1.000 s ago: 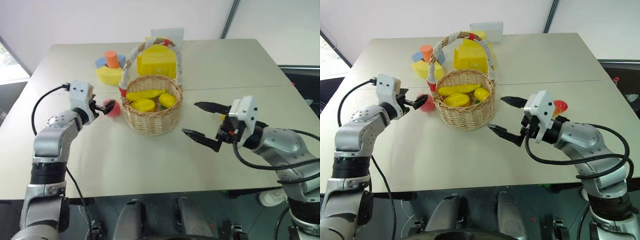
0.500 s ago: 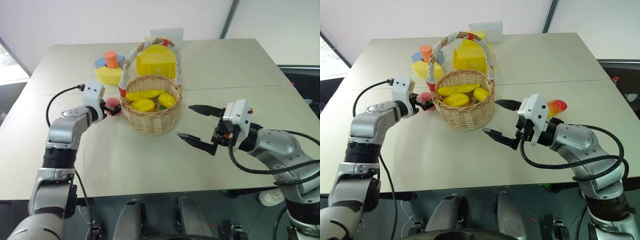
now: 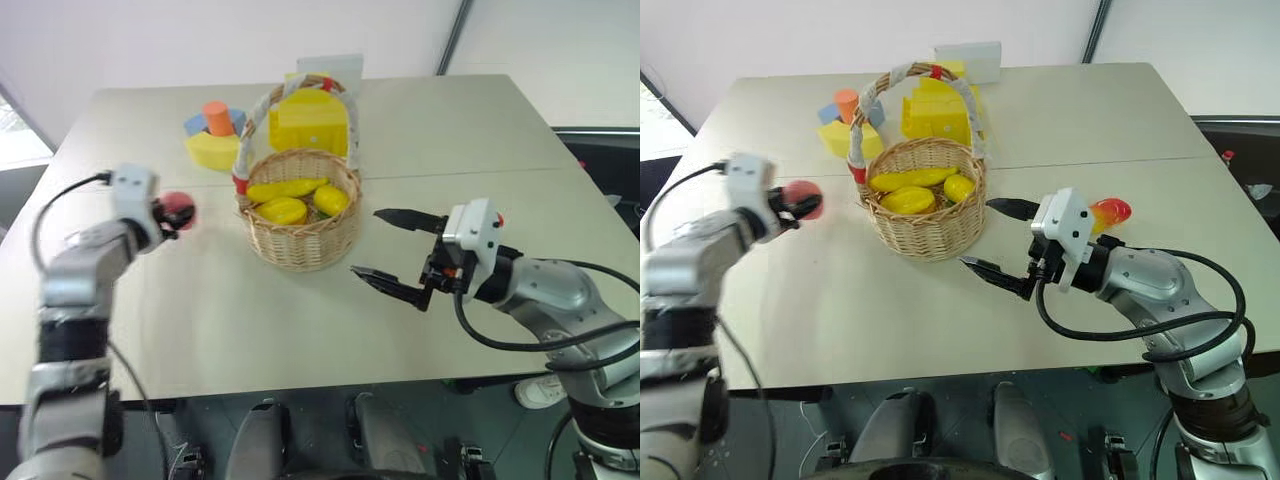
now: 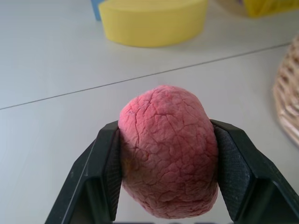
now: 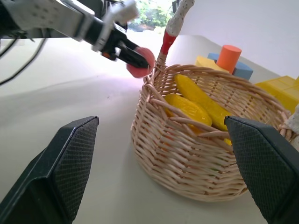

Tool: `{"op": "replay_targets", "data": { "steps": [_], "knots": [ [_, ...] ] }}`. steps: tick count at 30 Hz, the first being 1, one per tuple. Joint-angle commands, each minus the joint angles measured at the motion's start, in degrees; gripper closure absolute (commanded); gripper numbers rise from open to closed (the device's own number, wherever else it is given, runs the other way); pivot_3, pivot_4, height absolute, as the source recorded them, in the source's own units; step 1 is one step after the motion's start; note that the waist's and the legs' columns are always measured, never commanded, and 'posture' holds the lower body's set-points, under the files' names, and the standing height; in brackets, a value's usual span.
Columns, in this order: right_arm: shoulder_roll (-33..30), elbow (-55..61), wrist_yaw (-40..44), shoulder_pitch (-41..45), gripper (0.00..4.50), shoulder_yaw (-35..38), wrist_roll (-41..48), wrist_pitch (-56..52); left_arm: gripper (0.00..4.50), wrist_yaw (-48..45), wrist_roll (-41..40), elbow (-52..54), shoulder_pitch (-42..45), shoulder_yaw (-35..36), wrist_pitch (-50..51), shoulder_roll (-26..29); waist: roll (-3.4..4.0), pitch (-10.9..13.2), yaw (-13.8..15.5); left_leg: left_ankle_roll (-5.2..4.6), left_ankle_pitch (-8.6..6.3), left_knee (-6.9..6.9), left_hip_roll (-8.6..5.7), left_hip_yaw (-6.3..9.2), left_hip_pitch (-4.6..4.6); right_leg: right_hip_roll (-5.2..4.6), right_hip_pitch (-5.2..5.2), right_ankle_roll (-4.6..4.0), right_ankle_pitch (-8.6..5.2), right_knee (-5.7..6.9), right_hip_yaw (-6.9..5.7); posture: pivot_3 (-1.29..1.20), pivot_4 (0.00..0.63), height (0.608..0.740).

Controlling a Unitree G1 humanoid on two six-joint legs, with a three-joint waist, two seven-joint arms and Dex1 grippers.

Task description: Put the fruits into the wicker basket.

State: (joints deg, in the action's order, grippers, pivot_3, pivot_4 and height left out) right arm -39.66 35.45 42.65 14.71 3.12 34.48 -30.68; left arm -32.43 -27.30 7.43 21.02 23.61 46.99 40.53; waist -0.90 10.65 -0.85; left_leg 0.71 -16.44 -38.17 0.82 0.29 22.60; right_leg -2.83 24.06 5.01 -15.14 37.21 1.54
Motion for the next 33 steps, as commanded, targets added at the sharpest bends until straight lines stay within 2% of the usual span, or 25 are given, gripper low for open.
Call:
{"op": "replay_targets", "data": {
  "steps": [1,4,6,10,13,16,18,23,25,29,33],
  "knots": [
    [-0.62,-1.24,2.04,1.92,0.0,0.54,-0.33,1.99,2.02,-10.12,-16.0,18.07,-4.71,7.77,4.95,4.36,-0.09,0.01,0.41,0.04,0.02,0.0,-0.03,0.02,0.02,-0.06,-0.01,0.0,0.0,-0.02,-0.02,0.0,0.15,0.74],
    [-0.3,-4.42,3.76,4.26,0.0,-0.34,-1.15,3.1,2.02,-8.21,-24.22,24.71,-3.12,6.25,8.45,4.35,-0.05,0.01,1.25,0.05,0.02,-0.01,-0.23,0.06,-0.2,-0.4,-0.35,-0.04,-0.02,-0.1,-0.11,0.0,0.15,0.74],
    [0.07,-6.7,4.83,6.09,0.0,-1.1,-1.86,3.83,2.02,-2.46,-25.25,27.61,2.45,-0.59,9.39,0.72,-0.06,0.01,1.57,0.05,0.02,-0.03,-0.28,0.06,-0.34,-0.46,-0.57,-0.21,-0.11,-0.17,-0.14,0.0,0.15,0.74],
    [0.33,-9.15,6.06,7.83,0.0,-1.86,-2.97,4.83,2.02,6.29,-16.41,26.4,11.7,-15.97,7.82,-6.66,-0.11,-0.01,1.49,0.01,0.01,-0.07,-0.41,0.08,-0.38,-0.36,-0.69,0.04,0.02,-0.18,-0.22,0.0,0.15,0.74],
    [-0.07,-8.79,6.04,7.29,0.0,-1.17,-3.11,4.71,2.02,11.01,-9.67,20.76,16.48,-23.64,6.23,-11.58,-0.1,-0.01,1.15,-0.07,-0.03,-0.06,-0.41,0.05,-0.28,-0.22,-0.52,0.06,0.02,-0.15,-0.16,0.0,0.15,0.74],
    [-0.65,-7.18,5.27,5.27,0.0,0.19,-3.23,4.12,2.02,13.03,-2.85,14.12,20.11,-29.5,4.23,-14.09,-0.11,-0.01,1.05,-0.07,-0.03,-0.05,-0.37,0.06,-0.22,0.03,-0.43,0.05,0.01,-0.15,-0.13,0.0,0.15,0.74],
    [-0.93,-6.2,4.65,4.01,0.0,0.92,-3.22,3.82,2.02,12.69,-0.63,11.57,21.39,-31.02,2.81,-15.07,-0.1,-0.01,0.97,-0.08,-0.03,-0.04,-0.31,0.06,-0.21,0.14,-0.4,0.04,0.0,-0.15,-0.11,0.0,0.15,0.74],
    [-1.82,-5.9,-0.25,0.6,0.0,5.62,-3.93,1.16,0.03,9.75,2.18,7.71,23.43,-32.61,0.2,-16.4,-0.1,0.0,0.96,-0.06,-0.02,-0.06,-0.24,0.03,-0.21,0.17,-0.4,0.03,0.0,-0.13,-0.09,0.0,0.15,0.74],
    [-2.88,-8.3,-2.52,0.14,0.0,8.09,-4.89,-0.81,0.03,9.15,2.84,7.43,23.69,-32.17,-0.64,-16.71,-0.1,0.0,1.07,-0.05,-0.01,-0.06,-0.23,0.03,-0.21,0.16,-0.41,0.03,0.0,-0.13,-0.09,0.0,0.15,0.74],
    [-8.83,-16.68,-3.96,-3.14,0.0,11.35,-13.93,3.33,0.03,6.32,1.23,8.68,22.62,-30.08,-3.26,-17.73,-0.1,0.0,1.52,-0.05,-0.01,-0.06,-0.24,0.0,-0.21,0.14,-0.42,0.03,0.0,-0.15,-0.08,0.0,0.15,0.74],
    [-18.89,-27.35,0.66,-6.58,0.0,7.0,-27.01,18.87,0.03,1.55,0.75,12.13,19.22,-31.9,-4.97,-16.58,-0.07,-0.02,1.41,-0.06,-0.02,-0.04,-0.32,-0.07,-0.2,0.11,-0.41,0.04,-0.01,-0.2,-0.05,0.0,0.15,0.74]
  ]
}}
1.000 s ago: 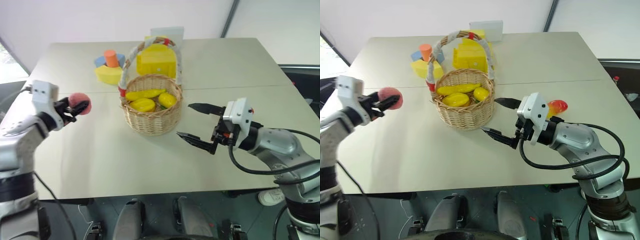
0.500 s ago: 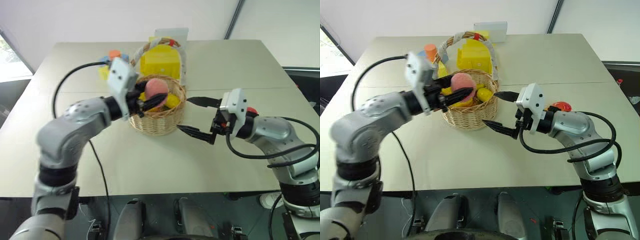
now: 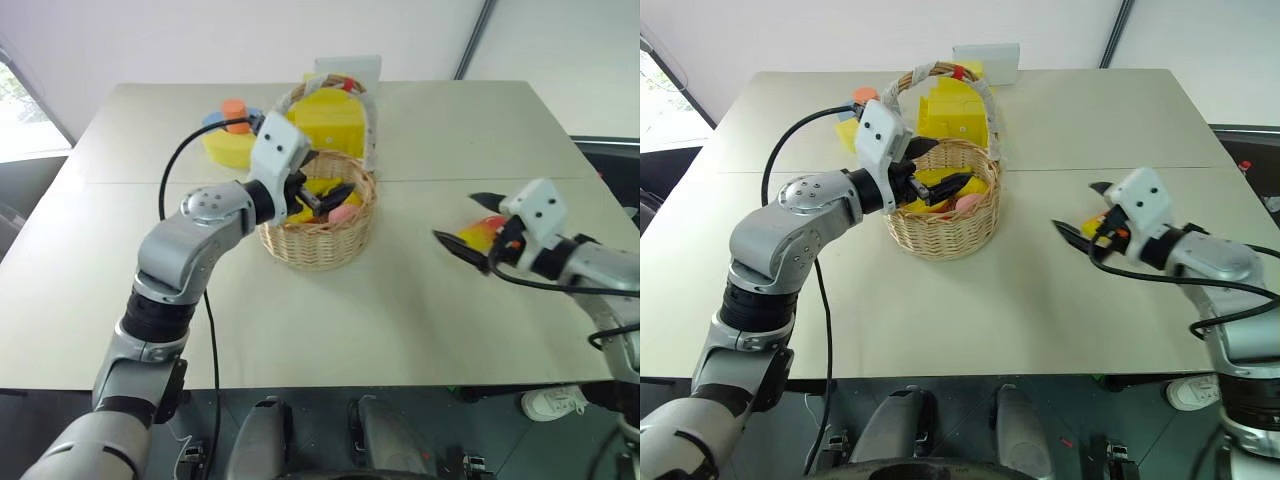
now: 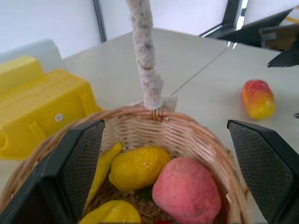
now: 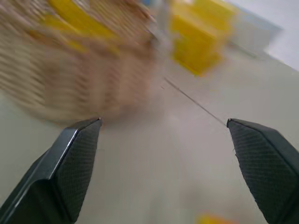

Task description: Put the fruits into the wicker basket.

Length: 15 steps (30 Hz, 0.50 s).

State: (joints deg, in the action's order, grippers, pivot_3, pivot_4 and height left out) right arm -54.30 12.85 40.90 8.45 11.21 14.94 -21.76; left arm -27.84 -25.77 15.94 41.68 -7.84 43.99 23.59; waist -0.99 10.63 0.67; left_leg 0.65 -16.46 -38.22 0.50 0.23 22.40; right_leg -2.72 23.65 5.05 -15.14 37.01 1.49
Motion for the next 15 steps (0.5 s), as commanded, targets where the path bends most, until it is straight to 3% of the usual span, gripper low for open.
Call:
{"op": "replay_targets", "data": {
  "steps": [1,6,15],
  "knots": [
    [-5.5,-7.13,2.95,-0.09,0.0,-2.18,-9.37,13.02,0.03,-4.12,-1.03,4.38,-2.17,-0.73,-2.27,0.46,0.01,0.0,-0.3,0.0,0.0,0.0,0.01,-0.04,-0.02,0.01,0.0,0.0,0.0,0.0,0.02,0.0,0.15,0.74],
    [-8.48,-22.14,2.58,7.26,0.0,-10.81,-21.5,29.18,0.03,-10.13,-3.08,8.71,-6.75,-2.27,-2.36,1.98,0.06,0.02,-1.72,0.09,0.06,0.0,0.08,-0.1,-0.13,0.09,-0.03,0.01,0.0,0.08,0.07,0.0,0.15,0.74],
    [-2.33,-48.0,-6.26,24.96,0.0,-23.25,-37.76,47.23,0.03,-10.49,-1.56,10.81,-12.09,-2.73,-2.22,3.56,0.13,0.01,-1.73,0.17,0.11,-0.01,0.13,-0.12,-0.21,0.14,-0.06,0.0,0.0,0.14,0.14,0.0,0.15,0.74]
  ]
}}
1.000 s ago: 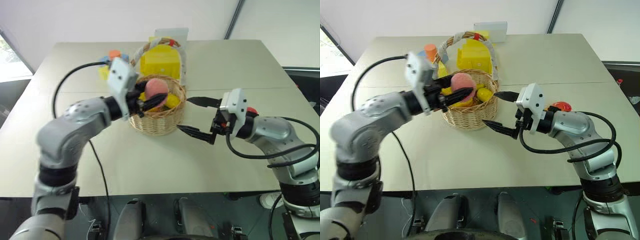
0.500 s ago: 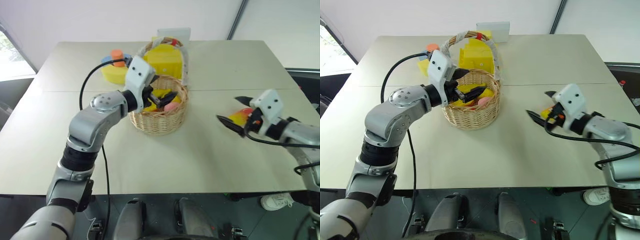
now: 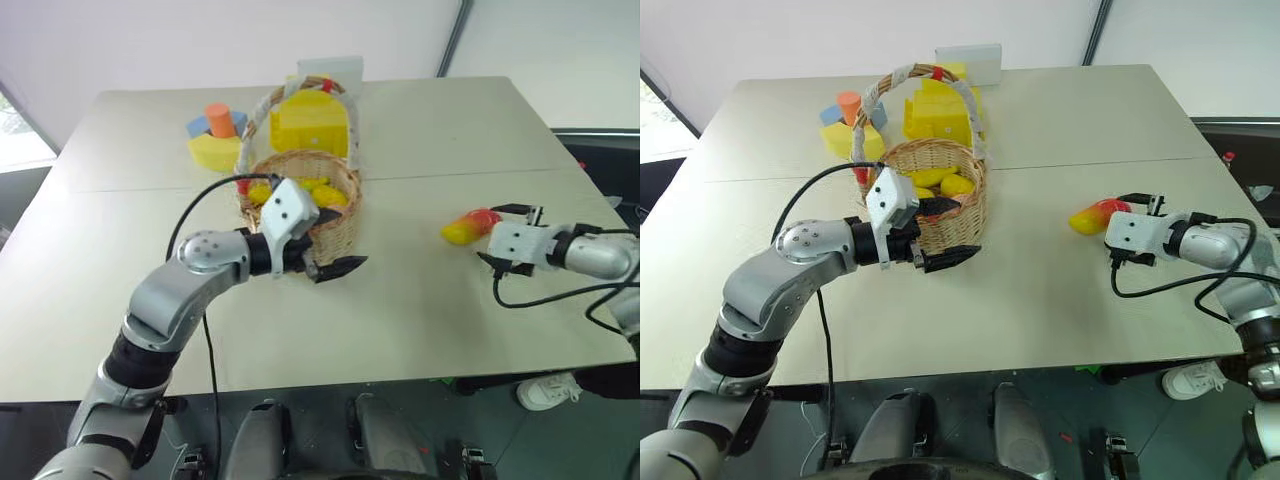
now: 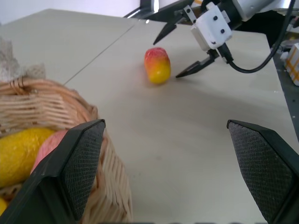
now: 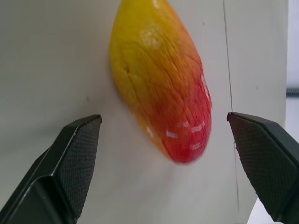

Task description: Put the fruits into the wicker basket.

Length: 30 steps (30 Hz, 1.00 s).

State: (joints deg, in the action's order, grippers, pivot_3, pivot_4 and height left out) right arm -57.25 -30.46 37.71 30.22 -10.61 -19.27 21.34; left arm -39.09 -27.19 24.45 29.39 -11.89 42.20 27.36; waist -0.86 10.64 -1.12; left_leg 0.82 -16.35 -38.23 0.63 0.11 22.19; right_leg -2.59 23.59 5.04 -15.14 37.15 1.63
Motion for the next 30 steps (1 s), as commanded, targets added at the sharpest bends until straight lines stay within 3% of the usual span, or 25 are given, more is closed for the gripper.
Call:
{"op": "replay_targets", "data": {
  "steps": [1,4,6,9,10,12,17,20,25,30],
  "knots": [
    [1.11,-6.89,-3.98,4.6,0.0,-2.15,-4.55,5.22,0.03,0.89,-0.08,2.34,0.09,1.48,-0.38,-0.26,-0.01,0.0,0.07,0.0,0.0,0.0,0.0,0.02,0.01,-0.04,0.0,0.0,0.0,0.0,0.0,0.0,0.15,0.74],
    [2.29,-12.47,-7.06,8.12,0.0,-3.61,-6.99,7.9,0.03,1.02,0.4,2.26,-0.3,1.52,-0.6,-0.01,0.0,0.0,0.1,0.01,0.01,0.0,0.02,0.03,0.0,-0.06,-0.05,0.0,0.0,-0.01,-0.01,0.0,0.15,0.74],
    [2.83,-15.05,-7.49,9.58,0.52,-4.06,-7.38,9.17,0.0,1.2,0.72,2.08,-0.69,1.72,-0.75,0.15,0.0,0.0,0.1,0.02,0.01,0.0,0.02,0.03,0.0,-0.07,-0.05,0.0,0.0,-0.01,-0.01,0.0,0.15,0.74],
    [3.13,-16.58,-8.14,10.56,1.79,-4.31,-7.62,10.61,0.0,1.42,0.89,1.83,-1.1,2.34,-0.9,0.26,0.01,-0.01,0.06,0.03,0.02,0.0,0.04,0.05,-0.01,-0.07,-0.06,0.0,0.0,-0.01,-0.01,0.0,0.15,0.74],
    [3.07,-16.58,-8.49,10.5,2.41,-4.26,-7.66,11.09,0.0,1.38,0.83,1.79,-1.3,2.65,-0.95,0.38,0.01,-0.01,0.02,0.03,0.02,0.0,0.05,0.04,-0.01,-0.07,-0.06,0.0,0.0,0.0,-0.01,0.0,0.15,0.74],
    [3.04,-16.47,-8.82,10.39,3.04,-4.13,-7.69,11.64,0.0,1.1,0.78,1.49,-1.49,3.08,-1.2,0.59,0.02,-0.01,-0.02,0.03,0.02,0.0,0.06,0.05,-0.02,-0.06,-0.06,0.0,0.0,0.0,0.0,0.0,0.15,0.74],
    [1.42,-8.19,-8.91,7.94,3.07,-0.88,-4.84,11.43,0.0,1.44,-0.43,1.0,-3.56,8.34,-2.06,1.54,0.02,-0.01,-0.13,0.03,0.02,0.0,0.07,0.04,-0.03,-0.06,-0.05,0.0,0.0,0.01,0.0,0.0,0.15,0.74],
    [0.94,3.93,-3.1,4.64,3.07,3.35,3.65,7.9,0.0,0.47,-3.03,0.97,-6.72,15.19,-2.38,3.61,0.1,0.03,-0.18,0.03,0.02,0.02,0.13,0.05,-0.03,-0.04,-0.02,0.0,0.0,0.03,0.0,0.0,0.15,0.74],
    [3.77,34.39,8.58,-1.88,3.07,7.27,26.61,-10.37,0.0,-4.48,-11.76,4.52,-12.97,25.8,-2.2,7.69,0.12,0.04,0.12,0.01,0.01,0.03,0.27,0.16,0.01,-0.03,-0.02,-0.01,0.0,0.03,-0.07,0.0,0.15,0.74],
    [10.42,46.43,8.95,1.93,3.07,3.9,30.86,-23.6,0.0,-4.17,-19.52,5.8,-14.68,30.75,0.38,8.77,0.06,0.03,0.52,0.01,0.0,-0.03,0.14,0.29,0.0,-0.21,-0.18,-0.01,0.01,-0.02,-0.2,0.0,0.15,0.74]
  ]
}}
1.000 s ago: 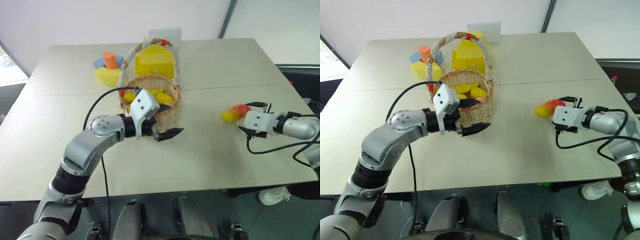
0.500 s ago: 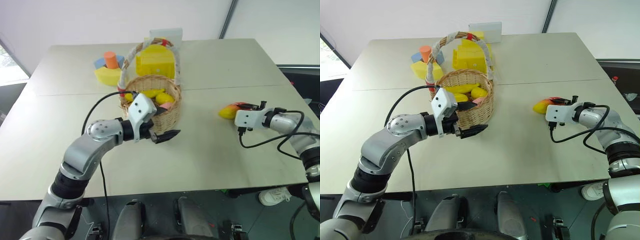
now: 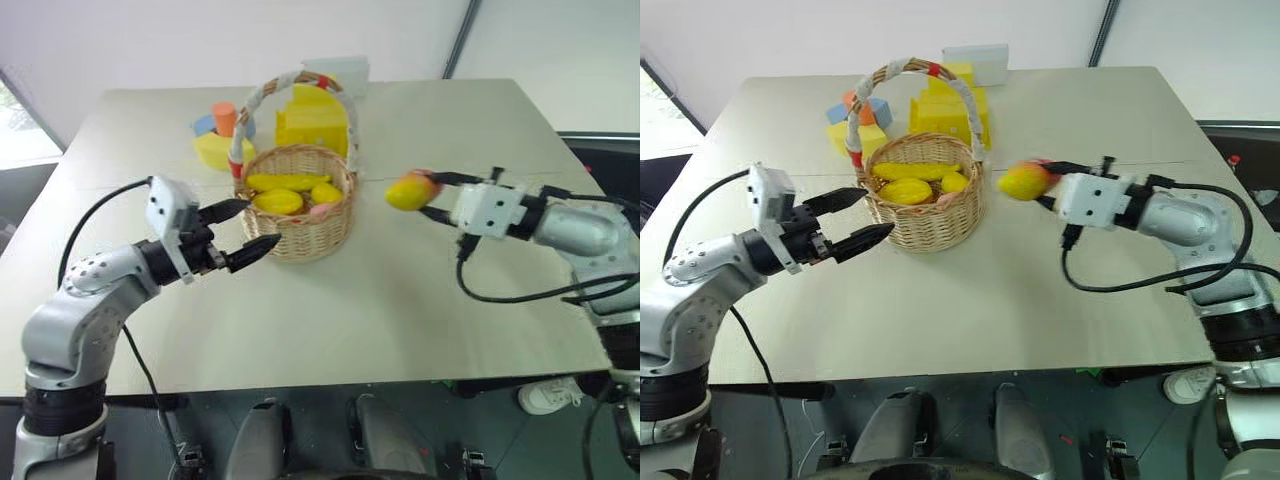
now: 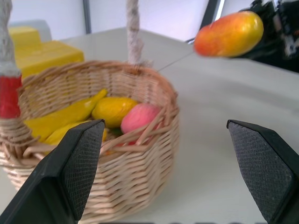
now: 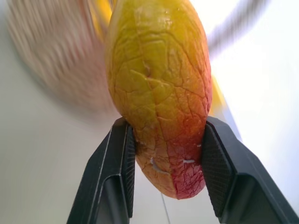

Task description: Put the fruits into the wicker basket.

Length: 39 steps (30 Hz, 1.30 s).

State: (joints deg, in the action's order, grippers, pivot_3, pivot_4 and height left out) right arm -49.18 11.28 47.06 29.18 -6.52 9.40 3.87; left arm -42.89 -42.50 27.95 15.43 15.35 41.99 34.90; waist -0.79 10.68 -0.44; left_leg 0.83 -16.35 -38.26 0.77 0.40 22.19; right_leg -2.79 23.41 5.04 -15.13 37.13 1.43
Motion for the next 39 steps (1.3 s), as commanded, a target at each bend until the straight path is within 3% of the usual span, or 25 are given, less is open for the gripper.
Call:
{"op": "replay_targets", "data": {
  "steps": [1,5,11,13,14,17,18,24,29,34,39],
  "knots": [
    [4.48,5.35,-1.06,4.82,3.07,-1.74,1.07,-8.25,0.0,-0.67,-4.66,2.48,-1.79,4.5,0.83,2.31,0.0,0.0,-0.2,0.0,0.0,0.0,0.0,-0.02,0.0,-0.01,0.02,0.0,0.0,-0.01,0.0,0.0,0.15,0.74],
    [14.65,2.23,-4.19,12.14,3.07,-9.29,-5.41,-13.1,0.0,-1.4,-2.51,1.84,-6.36,6.77,-0.94,6.37,0.0,0.0,-0.95,0.01,0.0,0.05,0.08,-0.07,-0.02,0.07,0.15,-0.05,-0.01,0.06,0.02,0.0,0.15,0.74],
    [22.74,-11.47,-7.69,18.91,3.07,-16.68,-17.58,-6.98,0.0,0.08,-2.88,3.59,-9.05,6.1,-2.18,6.82,-0.01,0.0,-0.12,0.04,0.02,0.08,0.04,-0.04,0.11,0.1,0.3,-0.2,-0.09,0.17,-0.03,0.0,0.15,0.74],
    [24.42,-14.67,-8.93,20.51,2.07,-16.23,-18.73,-7.37,0.0,1.05,-3.18,4.48,-9.26,5.55,-2.32,6.22,-0.02,0.0,-0.21,0.04,0.02,0.07,-0.06,-0.06,0.16,-0.01,0.31,-0.19,-0.08,0.11,-0.03,0.0,0.15,0.74],
    [24.83,-15.25,-9.29,20.78,1.82,-15.76,-19.09,-7.66,0.0,1.55,-3.48,4.83,-9.31,5.37,-2.27,5.87,-0.02,0.0,-0.27,0.04,0.02,0.07,-0.09,-0.07,0.18,-0.05,0.31,-0.19,-0.08,0.09,-0.02,0.0,0.15,0.74],
    [24.91,-15.27,-9.9,20.67,0.23,-14.85,-20.36,-6.94,0.0,2.63,-3.75,5.64,-9.52,4.78,-2.14,5.18,-0.03,-0.01,-0.34,0.02,0.0,0.08,-0.12,-0.06,0.2,-0.1,0.34,-0.17,-0.07,0.1,-0.04,0.0,0.15,0.74],
    [24.84,-14.73,-9.93,20.33,0.05,-14.35,-20.36,-7.11,0.0,2.94,-3.86,5.8,-9.53,4.58,-2.12,4.95,-0.03,-0.01,-0.4,0.02,0.0,0.11,-0.11,-0.05,0.2,-0.1,0.36,-0.17,-0.07,0.09,-0.04,0.0,0.15,0.74],
    [23.71,-3.82,-5.36,14.71,0.05,-7.25,-11.24,-13.51,0.0,3.96,-4.13,5.59,-8.56,3.35,-2.28,4.45,-0.03,-0.01,-0.43,0.02,0.0,0.13,-0.02,-0.06,0.2,-0.01,0.39,-0.18,-0.07,0.12,-0.04,0.0,0.15,0.74],
    [23.5,5.67,-5.48,8.28,0.05,4.15,2.46,-31.15,0.0,3.66,-4.35,4.46,-8.08,3.26,-2.66,4.45,-0.03,-0.01,-0.36,0.01,-0.01,0.13,-0.01,-0.05,0.2,-0.02,0.36,-0.17,-0.07,0.11,-0.04,0.0,0.15,0.74],
    [30.31,0.77,-14.98,8.24,0.05,8.3,4.94,-39.51,0.0,3.43,-4.06,2.7,-7.35,2.13,-3.33,3.52,-0.01,-0.01,-0.87,0.01,0.0,0.13,0.07,-0.09,0.13,0.0,0.37,-0.18,-0.07,0.15,-0.01,0.0,0.15,0.74],
    [36.77,-10.94,-19.65,13.41,0.05,8.63,4.41,-35.48,0.0,3.8,-4.14,2.27,-5.92,0.41,-3.96,2.29,0.0,0.0,-0.8,0.03,0.01,0.13,0.11,-0.13,0.18,0.19,0.52,-0.2,-0.07,0.3,0.02,0.0,0.15,0.74]
  ]
}}
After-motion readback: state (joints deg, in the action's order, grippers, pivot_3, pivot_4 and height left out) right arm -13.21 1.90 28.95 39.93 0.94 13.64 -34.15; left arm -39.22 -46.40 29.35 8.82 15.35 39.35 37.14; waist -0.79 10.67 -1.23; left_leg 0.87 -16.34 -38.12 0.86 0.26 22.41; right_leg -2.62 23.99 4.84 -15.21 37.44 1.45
